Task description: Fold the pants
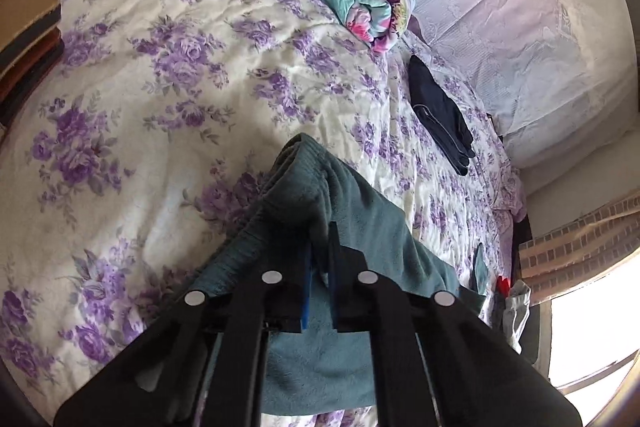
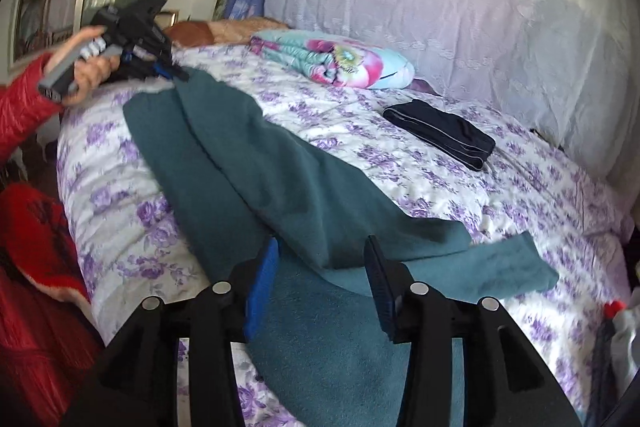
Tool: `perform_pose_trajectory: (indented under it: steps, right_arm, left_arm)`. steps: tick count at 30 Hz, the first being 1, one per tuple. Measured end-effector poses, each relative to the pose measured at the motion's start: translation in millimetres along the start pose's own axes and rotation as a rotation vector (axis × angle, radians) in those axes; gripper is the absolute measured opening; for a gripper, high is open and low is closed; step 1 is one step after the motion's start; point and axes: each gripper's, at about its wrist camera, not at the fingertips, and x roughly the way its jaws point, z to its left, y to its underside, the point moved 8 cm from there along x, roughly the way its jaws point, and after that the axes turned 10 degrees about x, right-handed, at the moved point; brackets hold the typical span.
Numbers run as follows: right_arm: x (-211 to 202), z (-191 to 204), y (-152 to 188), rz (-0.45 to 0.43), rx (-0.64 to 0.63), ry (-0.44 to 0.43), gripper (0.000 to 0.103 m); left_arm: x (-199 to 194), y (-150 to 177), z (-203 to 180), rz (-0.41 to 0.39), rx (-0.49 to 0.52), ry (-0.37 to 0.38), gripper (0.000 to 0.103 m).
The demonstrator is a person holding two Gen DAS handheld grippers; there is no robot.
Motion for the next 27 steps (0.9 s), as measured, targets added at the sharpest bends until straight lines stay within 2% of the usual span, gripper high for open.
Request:
perform_pose_trajectory:
  steps: [3, 5, 7, 9, 15, 18, 21, 25, 26, 27]
  right_arm:
    - [15.4, 4.6, 2.7, 0.052, -0.051, -0.006, 0.043]
    - [26.2, 3.7, 4.4, 0.083, -0.084, 0.015, 0.034]
    - [36.5, 0.7, 7.0, 0.122, -0.097, 0.023, 0.011]
    - [39.4, -2.3, 6.6, 0.131, -0.093, 0.028, 0.004]
    - [-5.5, 8.3, -3.5, 0.052, -0.080, 0.008, 0.001]
    - [-26.3, 14.0, 4.9, 0.053, -0.074, 0.003, 0.001]
    - [-26.4, 10.6, 14.3, 0.061, -0.093, 0.047, 0.001]
    - [-17.3, 1.6, 5.3, 0.044, -0.024, 0.014, 0.002]
    - [-14.2, 1.4, 2.5, 0.040, -0.029, 0.010, 0.002]
    - [-12.3, 2.0, 2.0, 0.042, -0.036, 0.012, 0.002]
  left_arm:
    - [-6.5, -3.6, -5.3, -0.016, 0.015, 0.009, 0.005]
    - [-12.3, -7.7, -9.8, -0.028, 0.028, 0.014, 0.005]
    - [-17.7, -12.0, -12.7, -0.039, 0.039, 0.009, 0.005]
    - [-21.7, -14.3, -14.4, -0.044, 0.052, 0.004, 0.005]
    - [-41.8, -5.8, -9.1, -0.061, 0.077, -0.015, 0.002]
    - [-54.6, 6.1, -4.5, -0.068, 0.094, -0.020, 0.002]
    - [-50.9, 18.5, 1.5, -0.034, 0.093, -0.028, 0.002]
    - [-34.0, 19.7, -3.6, -0.008, 0.048, 0.014, 0.003]
    - [-30.9, 17.3, -6.4, -0.011, 0.035, 0.021, 0.007]
    - [-27.4, 14.9, -9.0, -0.008, 0.031, 0.017, 0.019]
